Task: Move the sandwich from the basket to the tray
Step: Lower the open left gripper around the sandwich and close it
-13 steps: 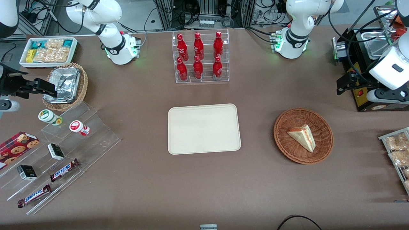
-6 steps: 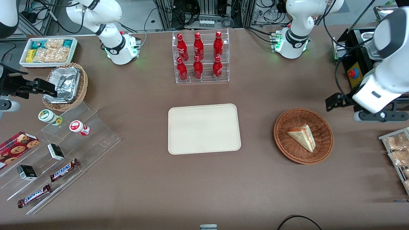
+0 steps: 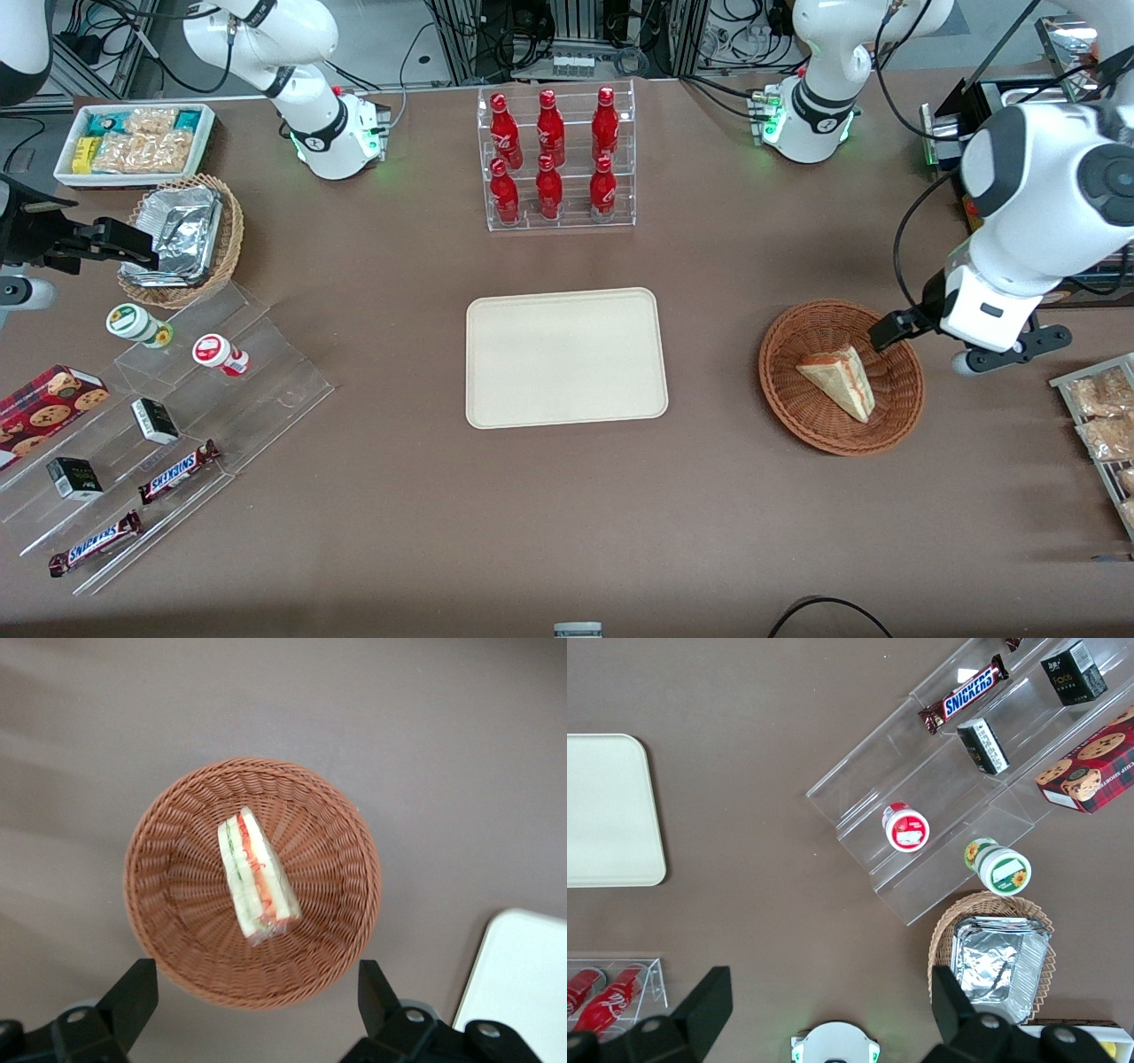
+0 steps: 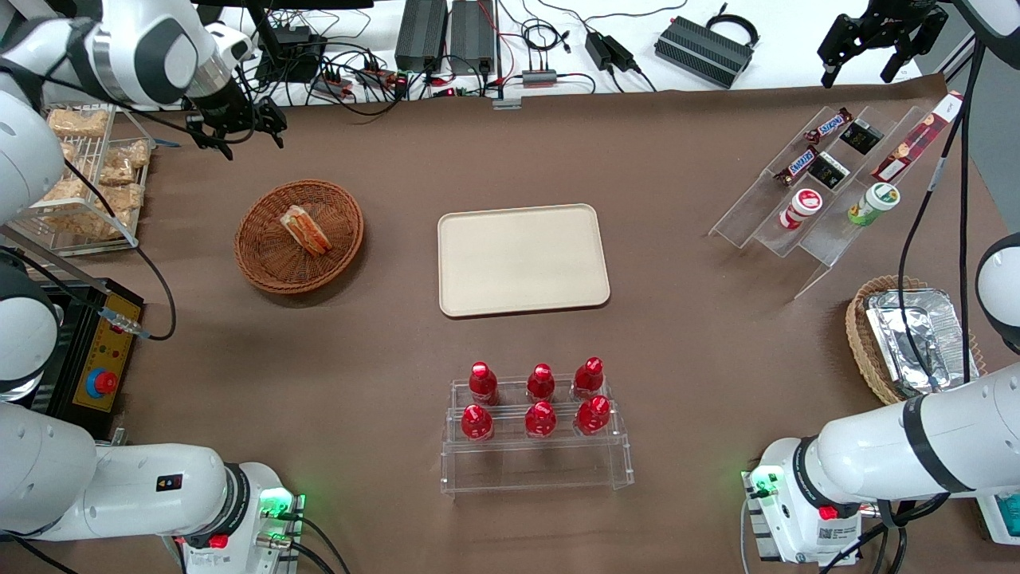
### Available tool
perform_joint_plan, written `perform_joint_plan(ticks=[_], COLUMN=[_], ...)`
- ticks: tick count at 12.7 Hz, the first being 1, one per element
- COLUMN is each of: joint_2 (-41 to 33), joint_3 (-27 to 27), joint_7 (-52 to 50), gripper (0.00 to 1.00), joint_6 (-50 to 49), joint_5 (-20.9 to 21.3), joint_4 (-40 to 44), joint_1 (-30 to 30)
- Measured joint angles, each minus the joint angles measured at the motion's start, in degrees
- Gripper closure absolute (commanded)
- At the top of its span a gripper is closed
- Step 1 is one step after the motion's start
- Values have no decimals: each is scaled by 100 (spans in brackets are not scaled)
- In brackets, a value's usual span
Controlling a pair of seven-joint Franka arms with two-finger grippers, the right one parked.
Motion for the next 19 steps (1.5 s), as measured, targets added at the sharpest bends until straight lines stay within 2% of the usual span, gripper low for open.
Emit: perform_joint_plan(ticks=[2, 5, 19], joint_2=[1, 58, 988], joint_3=[-4, -4, 5], joint_7=[-698, -1217, -1341], gripper=[0, 0, 0], joint_6=[772, 1745, 2499], joint_5=[0, 0, 1], joint_4=[-544, -1258, -1463], joint_1=[-1, 0, 2])
